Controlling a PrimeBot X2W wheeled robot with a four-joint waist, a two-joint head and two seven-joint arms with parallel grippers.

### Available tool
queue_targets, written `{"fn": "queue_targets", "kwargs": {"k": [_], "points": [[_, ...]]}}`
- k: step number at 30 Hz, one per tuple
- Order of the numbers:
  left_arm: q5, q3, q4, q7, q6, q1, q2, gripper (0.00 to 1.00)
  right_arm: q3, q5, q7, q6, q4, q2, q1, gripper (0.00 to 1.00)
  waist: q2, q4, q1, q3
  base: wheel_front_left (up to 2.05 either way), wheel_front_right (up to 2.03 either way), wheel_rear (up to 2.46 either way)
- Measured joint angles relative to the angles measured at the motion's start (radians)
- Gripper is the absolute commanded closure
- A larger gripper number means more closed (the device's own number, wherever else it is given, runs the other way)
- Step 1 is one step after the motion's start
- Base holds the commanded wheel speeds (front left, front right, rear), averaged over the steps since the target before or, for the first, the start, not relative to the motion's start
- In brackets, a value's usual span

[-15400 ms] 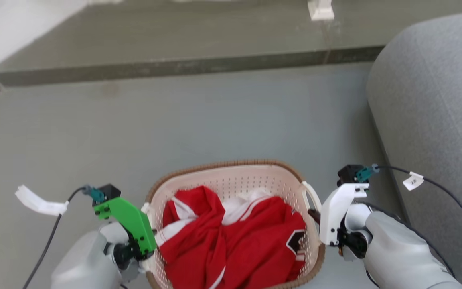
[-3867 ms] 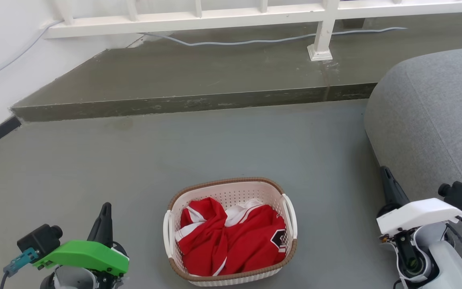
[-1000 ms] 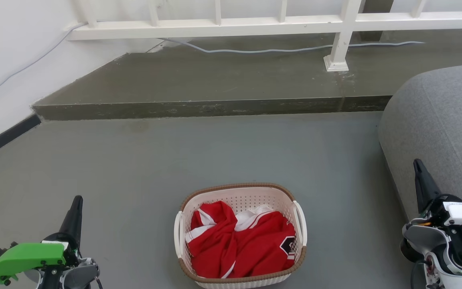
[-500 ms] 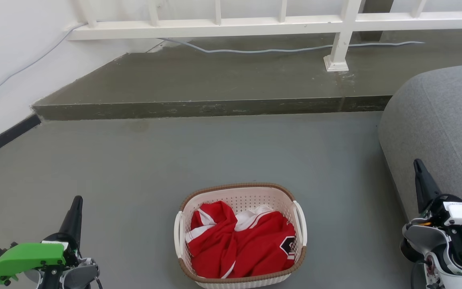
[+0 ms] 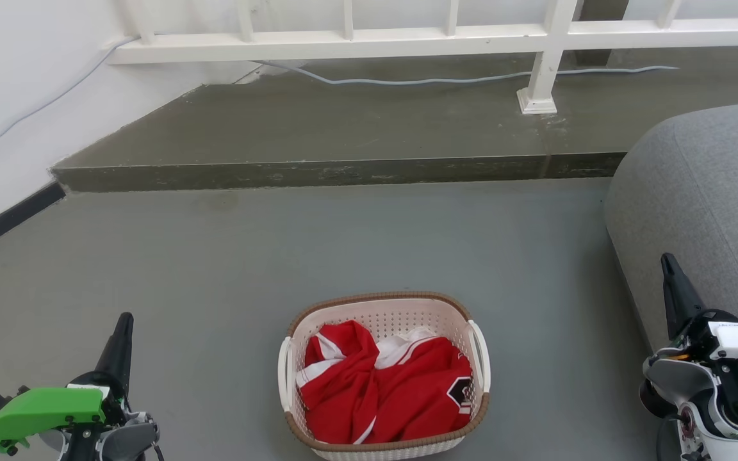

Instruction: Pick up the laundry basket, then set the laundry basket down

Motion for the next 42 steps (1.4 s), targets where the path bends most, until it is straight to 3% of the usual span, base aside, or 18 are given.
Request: {"fn": "queue_targets", "kwargs": {"k": [42], "points": [[0.000, 0.002, 0.000, 0.000, 0.000, 0.000, -0.003, 1.00, -0.002, 0.000, 0.000, 0.003, -0.002, 0.000, 0.000, 1.00, 0.0000, 0.000, 0.0000, 0.000, 0.00, 0.00, 0.00]]}}
